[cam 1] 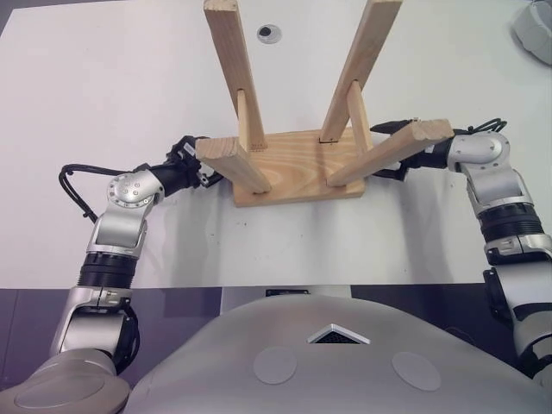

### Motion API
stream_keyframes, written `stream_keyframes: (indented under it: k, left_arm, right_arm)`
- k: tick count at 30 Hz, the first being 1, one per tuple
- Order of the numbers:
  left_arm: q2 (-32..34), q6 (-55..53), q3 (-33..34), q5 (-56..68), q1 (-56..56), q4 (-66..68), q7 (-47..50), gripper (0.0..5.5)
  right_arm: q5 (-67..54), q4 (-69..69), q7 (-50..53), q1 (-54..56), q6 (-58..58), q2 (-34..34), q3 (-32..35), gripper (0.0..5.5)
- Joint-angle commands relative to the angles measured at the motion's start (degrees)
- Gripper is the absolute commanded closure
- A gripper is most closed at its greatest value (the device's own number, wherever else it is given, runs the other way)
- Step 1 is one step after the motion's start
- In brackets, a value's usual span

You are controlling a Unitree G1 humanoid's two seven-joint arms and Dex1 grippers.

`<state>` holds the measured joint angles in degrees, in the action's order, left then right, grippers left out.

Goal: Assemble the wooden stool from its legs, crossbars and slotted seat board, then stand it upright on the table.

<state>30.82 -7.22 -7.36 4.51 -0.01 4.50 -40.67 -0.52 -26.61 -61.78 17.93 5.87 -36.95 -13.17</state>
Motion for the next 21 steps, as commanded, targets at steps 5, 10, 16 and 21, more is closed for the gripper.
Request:
stream_keyframes:
  k: [5,10,16,21]
  left_arm:
    - [-0.74,-0.21,0.78,0.07,1.00,-1.54,0.99,1.70]
    - [1.40,3.28,5.82,-0.42,1.73,2.39,3.41,1.70]
    - [5.29,1.53,2.69,1.07,8.51,-5.25,-5.28,1.70]
    - [4.05,0.96,0.64,-0.46,7.17,-4.91,-4.40,1.70]
  right_arm:
    - [-3.02,10.70,3.24,-9.69,-6.85,-2.98,5.05,1.05]
    - [-8.34,21.26,0.68,-17.53,-13.12,-6.70,9.10,1.05]
    - [-5.50,18.83,2.00,-14.06,-11.19,-5.39,6.71,1.05]
    - [-2.61,15.14,2.57,-9.98,-8.85,-3.96,4.21,1.05]
